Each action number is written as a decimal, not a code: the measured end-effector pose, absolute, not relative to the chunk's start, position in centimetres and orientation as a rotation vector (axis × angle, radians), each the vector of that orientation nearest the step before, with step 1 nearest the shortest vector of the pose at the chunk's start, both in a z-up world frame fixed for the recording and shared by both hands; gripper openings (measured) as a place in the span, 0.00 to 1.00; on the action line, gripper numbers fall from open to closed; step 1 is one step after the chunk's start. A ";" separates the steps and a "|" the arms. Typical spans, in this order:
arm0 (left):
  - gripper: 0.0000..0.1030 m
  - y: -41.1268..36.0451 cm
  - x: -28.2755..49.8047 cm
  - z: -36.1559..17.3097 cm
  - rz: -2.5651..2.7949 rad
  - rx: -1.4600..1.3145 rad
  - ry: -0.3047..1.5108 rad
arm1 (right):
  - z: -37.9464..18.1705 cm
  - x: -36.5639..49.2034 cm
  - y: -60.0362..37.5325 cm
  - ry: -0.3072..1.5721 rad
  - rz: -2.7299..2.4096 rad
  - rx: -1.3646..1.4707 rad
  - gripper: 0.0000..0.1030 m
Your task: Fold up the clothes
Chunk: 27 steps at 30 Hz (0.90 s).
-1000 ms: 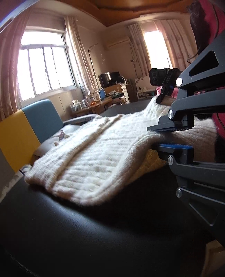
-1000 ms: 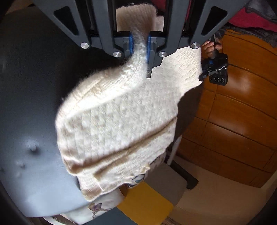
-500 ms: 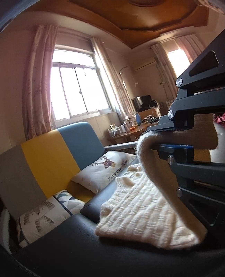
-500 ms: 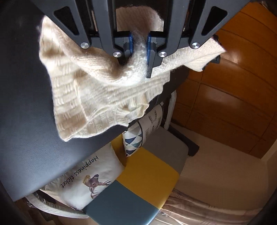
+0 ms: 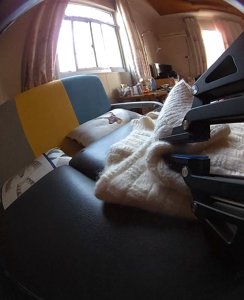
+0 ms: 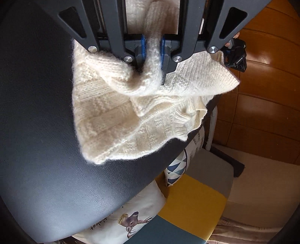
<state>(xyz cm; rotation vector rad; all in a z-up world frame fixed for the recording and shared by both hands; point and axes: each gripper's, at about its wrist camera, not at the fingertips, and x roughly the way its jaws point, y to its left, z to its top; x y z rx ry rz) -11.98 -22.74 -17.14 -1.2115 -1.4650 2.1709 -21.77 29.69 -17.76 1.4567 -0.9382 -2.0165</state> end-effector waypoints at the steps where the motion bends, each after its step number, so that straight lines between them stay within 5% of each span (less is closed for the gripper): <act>1: 0.09 -22.5 -11.3 -17.1 2.174 -1.221 -1.443 | -17.9 -20.8 30.0 -0.951 -2.002 1.462 0.08; 5: 0.09 -22.0 -7.2 -16.5 2.141 -1.254 -1.455 | -17.2 -17.4 30.9 -1.094 -1.865 1.438 0.26; 15: 0.12 -23.1 -5.3 -16.1 1.847 -1.075 -1.870 | -17.9 -18.9 31.7 -1.583 -1.643 1.206 0.39; 21: 0.14 -23.5 -5.9 -18.4 1.837 -1.122 -2.008 | -19.9 -20.0 31.4 -1.646 -1.650 1.234 0.39; 27: 0.38 -25.7 -4.8 -17.2 1.844 -1.107 -1.951 | -17.2 -19.4 33.5 -1.654 -1.635 1.098 0.42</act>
